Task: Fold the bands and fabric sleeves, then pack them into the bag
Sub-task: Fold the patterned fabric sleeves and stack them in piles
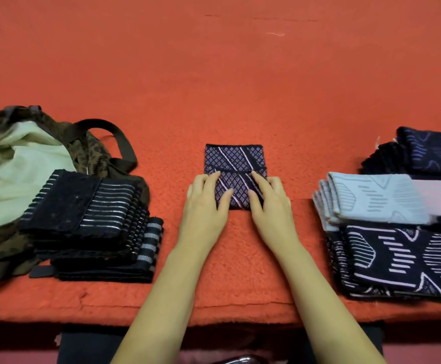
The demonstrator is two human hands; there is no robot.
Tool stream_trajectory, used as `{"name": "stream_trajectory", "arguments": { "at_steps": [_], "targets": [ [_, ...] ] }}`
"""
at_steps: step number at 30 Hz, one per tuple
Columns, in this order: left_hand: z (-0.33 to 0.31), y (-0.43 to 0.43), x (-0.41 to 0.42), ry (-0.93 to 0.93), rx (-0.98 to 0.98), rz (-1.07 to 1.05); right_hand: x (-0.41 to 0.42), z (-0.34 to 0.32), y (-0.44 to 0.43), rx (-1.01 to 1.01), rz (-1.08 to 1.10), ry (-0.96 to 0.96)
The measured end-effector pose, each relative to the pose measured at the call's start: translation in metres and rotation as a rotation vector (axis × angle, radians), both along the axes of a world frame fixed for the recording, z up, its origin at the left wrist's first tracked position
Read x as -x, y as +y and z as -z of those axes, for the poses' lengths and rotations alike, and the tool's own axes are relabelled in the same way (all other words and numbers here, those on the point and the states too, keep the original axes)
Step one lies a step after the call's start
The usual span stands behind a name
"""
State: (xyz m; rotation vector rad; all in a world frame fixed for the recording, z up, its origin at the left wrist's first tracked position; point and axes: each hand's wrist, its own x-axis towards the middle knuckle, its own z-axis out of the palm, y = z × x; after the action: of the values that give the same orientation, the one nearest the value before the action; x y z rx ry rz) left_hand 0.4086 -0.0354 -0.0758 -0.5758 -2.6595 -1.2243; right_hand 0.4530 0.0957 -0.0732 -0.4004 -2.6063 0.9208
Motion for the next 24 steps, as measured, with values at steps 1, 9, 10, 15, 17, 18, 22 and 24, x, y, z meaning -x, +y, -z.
{"name": "stream_trajectory", "arguments": {
  "at_steps": [1, 9, 10, 15, 17, 18, 22, 24],
  "targets": [
    [0.0005, 0.0005, -0.0003, -0.006, 0.024, -0.004, 0.001, 0.0004, 0.0, -0.007, 0.002, -0.018],
    [-0.0005, 0.0064, -0.0035, 0.003, 0.222, -0.107, 0.0044, 0.0017, -0.0012, -0.099, 0.022, -0.021],
    [-0.0003, 0.0064, -0.0039, 0.013, 0.245, -0.124, 0.0043, 0.0015, -0.0014, -0.109, 0.03, -0.018],
    [0.0062, 0.0067, -0.0044, 0.118, 0.315, -0.169, 0.0014, 0.0027, -0.0031, -0.229, 0.103, 0.046],
    [0.007, 0.0057, -0.0039, 0.151, 0.313, -0.133, 0.0019, 0.0053, -0.0019, -0.306, 0.048, 0.072],
    [0.0076, 0.0053, -0.0034, 0.173, 0.309, -0.101, 0.0022, 0.0057, -0.0012, -0.325, -0.005, 0.063],
    [0.0082, 0.0038, -0.0016, 0.228, 0.265, -0.021, 0.0037, 0.0052, 0.0041, -0.241, -0.109, -0.049],
    [0.0082, 0.0024, -0.0002, 0.161, 0.231, -0.001, 0.0036, 0.0055, 0.0055, -0.179, -0.114, -0.044]
  ]
}}
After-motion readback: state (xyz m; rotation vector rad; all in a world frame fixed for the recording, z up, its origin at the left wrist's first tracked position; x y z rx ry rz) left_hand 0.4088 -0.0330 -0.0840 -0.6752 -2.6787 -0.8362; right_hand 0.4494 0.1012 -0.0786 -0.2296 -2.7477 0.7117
